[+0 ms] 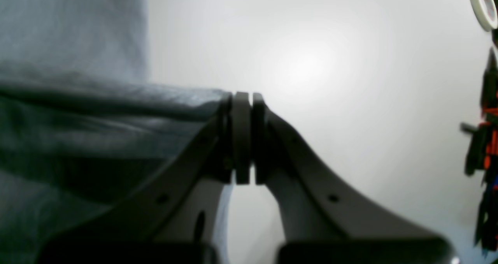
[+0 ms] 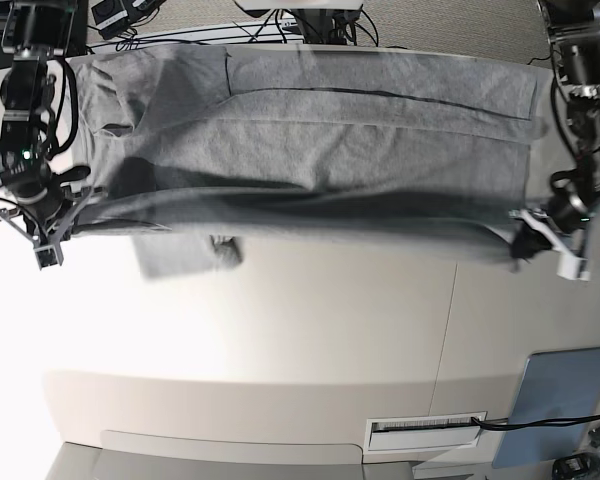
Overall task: Fold the T-shirt properly
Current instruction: 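Grasp the opposite edge with both grippers and fold it over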
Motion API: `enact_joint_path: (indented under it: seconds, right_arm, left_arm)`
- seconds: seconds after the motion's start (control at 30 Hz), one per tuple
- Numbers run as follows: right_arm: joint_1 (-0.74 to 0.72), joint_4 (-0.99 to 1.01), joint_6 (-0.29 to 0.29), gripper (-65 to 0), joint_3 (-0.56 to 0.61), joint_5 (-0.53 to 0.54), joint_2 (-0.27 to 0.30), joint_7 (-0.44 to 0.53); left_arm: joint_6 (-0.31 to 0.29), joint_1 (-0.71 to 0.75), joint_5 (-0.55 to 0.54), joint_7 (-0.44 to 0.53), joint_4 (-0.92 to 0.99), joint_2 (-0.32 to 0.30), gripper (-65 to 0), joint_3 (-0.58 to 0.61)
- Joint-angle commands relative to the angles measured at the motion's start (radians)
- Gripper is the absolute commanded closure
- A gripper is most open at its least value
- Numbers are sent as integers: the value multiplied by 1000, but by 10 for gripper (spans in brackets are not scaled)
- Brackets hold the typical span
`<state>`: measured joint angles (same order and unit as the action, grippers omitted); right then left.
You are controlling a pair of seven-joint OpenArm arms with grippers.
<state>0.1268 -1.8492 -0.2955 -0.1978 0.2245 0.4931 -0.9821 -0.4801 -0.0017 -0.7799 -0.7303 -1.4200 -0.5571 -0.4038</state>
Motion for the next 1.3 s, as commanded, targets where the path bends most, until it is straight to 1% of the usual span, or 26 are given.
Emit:
enact_joint_path:
  seconds: [0.0, 0.07, 0.13, 0.27, 0.4, 0.5, 0.57, 0.67, 0.83, 0.97, 1.17, 1.23, 1.27]
  right_arm:
    - [6, -28, 11, 0, -12, -16, 19, 18]
    - [40, -53, 25, 0, -14, -28, 14, 17]
    - [77, -82, 38, 0, -14, -50, 14, 17]
    - [160, -157, 76, 0, -14, -109, 14, 14]
    - [251, -229, 110, 0, -14, -158, 14, 6]
    - [314, -260, 137, 0, -14, -173, 14, 11]
    - [344, -258, 139, 0, -14, -173, 14, 15]
    - [376, -256, 139, 0, -14, -173, 14, 17]
    - [425, -256, 140, 0, -14, -173, 14, -12]
    - [476, -256, 155, 0, -14, -173, 14, -11]
    - [508, -256, 158, 0, -14, -174, 14, -11]
    - [507, -256, 150, 0, -14, -173, 14, -2]
    - [507, -256, 132, 0, -14, -174, 14, 1]
  left_arm:
    - [-14, 5, -25, 5, -40, -19, 0, -32]
    - [-23, 45, -52, -23, -87, -19, 0, -67]
    - [-37, 93, -53, -33, -124, -19, 0, -90]
    - [-43, 195, -93, -32, -166, -19, 0, -126]
    - [-45, 282, -97, -29, -169, -19, 0, -149]
    - [-45, 340, -112, -8, -169, -19, 0, -149]
    - [-47, 370, -114, -2, -169, -19, 0, -149]
    - [-90, 395, -114, -3, -169, -19, 0, -149]
    - [-90, 422, -114, -7, -169, -19, 0, -149]
    - [-90, 447, -110, -13, -169, -19, 0, -149]
    - [-98, 455, -95, -12, -169, -19, 0, -149]
    - [-99, 455, -95, -11, -169, -19, 0, -149]
    - [-105, 456, -95, -11, -169, -19, 0, -149]
